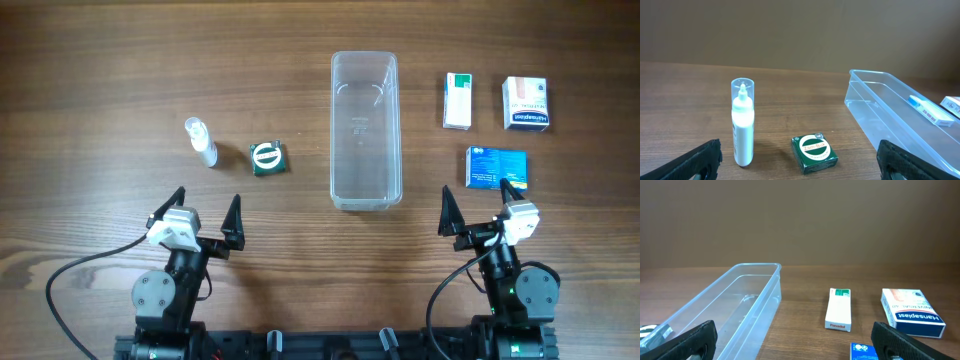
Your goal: Pack container
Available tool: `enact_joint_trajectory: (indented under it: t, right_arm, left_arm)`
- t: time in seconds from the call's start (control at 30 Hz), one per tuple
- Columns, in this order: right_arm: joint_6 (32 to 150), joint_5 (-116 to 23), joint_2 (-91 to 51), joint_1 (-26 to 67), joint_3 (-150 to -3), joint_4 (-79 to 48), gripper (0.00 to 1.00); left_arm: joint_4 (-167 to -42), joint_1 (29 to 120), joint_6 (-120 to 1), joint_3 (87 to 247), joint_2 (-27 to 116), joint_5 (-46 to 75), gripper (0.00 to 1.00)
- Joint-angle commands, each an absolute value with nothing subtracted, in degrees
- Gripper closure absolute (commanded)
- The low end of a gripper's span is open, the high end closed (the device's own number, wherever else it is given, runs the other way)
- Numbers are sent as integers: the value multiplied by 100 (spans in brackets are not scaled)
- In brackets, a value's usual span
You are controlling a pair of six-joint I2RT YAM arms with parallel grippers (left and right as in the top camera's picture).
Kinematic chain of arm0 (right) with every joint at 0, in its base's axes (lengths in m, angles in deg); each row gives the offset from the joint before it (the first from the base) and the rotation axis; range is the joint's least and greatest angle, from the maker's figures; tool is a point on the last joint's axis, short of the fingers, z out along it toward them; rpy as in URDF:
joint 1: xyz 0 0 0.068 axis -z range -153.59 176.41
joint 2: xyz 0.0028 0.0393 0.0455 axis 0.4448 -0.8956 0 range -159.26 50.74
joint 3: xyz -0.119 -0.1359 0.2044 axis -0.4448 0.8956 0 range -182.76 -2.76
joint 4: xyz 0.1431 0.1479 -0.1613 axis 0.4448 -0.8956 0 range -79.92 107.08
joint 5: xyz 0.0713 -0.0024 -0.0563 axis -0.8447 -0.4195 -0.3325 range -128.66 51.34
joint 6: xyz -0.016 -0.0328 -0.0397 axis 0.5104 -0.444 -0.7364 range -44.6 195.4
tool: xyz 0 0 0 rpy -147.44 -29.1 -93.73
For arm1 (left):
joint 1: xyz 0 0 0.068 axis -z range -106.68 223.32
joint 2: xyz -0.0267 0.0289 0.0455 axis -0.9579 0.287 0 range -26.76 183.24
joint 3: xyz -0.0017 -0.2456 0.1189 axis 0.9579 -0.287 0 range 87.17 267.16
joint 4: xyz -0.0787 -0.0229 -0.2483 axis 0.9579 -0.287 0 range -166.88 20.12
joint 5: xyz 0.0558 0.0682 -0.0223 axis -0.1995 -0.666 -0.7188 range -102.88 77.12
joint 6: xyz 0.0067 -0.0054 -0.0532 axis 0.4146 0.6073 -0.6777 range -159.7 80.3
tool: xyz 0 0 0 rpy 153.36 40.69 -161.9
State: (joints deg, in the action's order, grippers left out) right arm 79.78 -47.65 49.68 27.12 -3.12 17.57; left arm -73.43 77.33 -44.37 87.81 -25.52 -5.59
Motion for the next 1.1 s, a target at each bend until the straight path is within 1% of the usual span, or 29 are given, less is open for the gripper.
enact_joint_trajectory:
  t: [0.0,0.03,0.1,0.27,0.3,0.33,0.37,0.47,0.57,0.6,0.67,0.77,0.83,0.93,1.07]
  right_arm:
    - [7911,-4877,4981,2747,-306,1792,0]
    - [8079,-4907,4981,2747,-306,1792,0]
    - [9047,-4929,4981,2745,-306,1790,0]
    - [12179,-4912,4981,2747,-306,1790,0]
    - [12649,-5030,4981,2745,-306,1796,0]
    - [12959,-5231,4981,2747,-306,1873,0]
    - [13003,-5498,4981,2747,-306,1967,0]
    - [12579,-6276,4981,2747,-308,2360,0]
    - [11823,-6512,4981,2747,-463,3333,0]
    - [11443,-6505,4981,2747,-651,3462,0]
    - [10748,-6363,4917,2747,-1191,3223,0]
    - [9934,-6051,4388,2747,-2343,2279,0]
    - [9438,-5675,3593,2747,-3405,1302,0]
    - [9036,-4472,1842,2747,-5186,-663,0]
    - [8286,-4424,-545,2747,-7398,-2807,0]
  left_arm:
    - [-7365,7690,-4490,8748,-2531,-613,0]
    - [-7363,7690,-4490,8748,-2531,-611,0]
    - [-7363,7690,-4490,8748,-2531,-611,0]
    - [-7363,7690,-4490,8748,-2531,-613,0]
    - [-7363,7690,-4490,8748,-2531,-611,0]
    - [-7363,7690,-4490,8748,-2531,-613,0]
    - [-7365,7690,-4490,8748,-2531,-611,0]
    - [-7363,7690,-4490,8748,-2531,-613,0]
    - [-7365,7690,-4490,8748,-2531,-613,0]
    - [-7363,7690,-4490,8748,-2531,-613,0]
    - [-7363,7690,-4490,8748,-2531,-613,0]
    - [-7365,7690,-4490,8748,-2531,-611,0]
    - [-7363,7690,-4490,8748,-2531,-613,0]
    - [-7363,7690,-4490,8748,-2531,-613,0]
    - [-7363,7690,-4490,8748,-2531,-611,0]
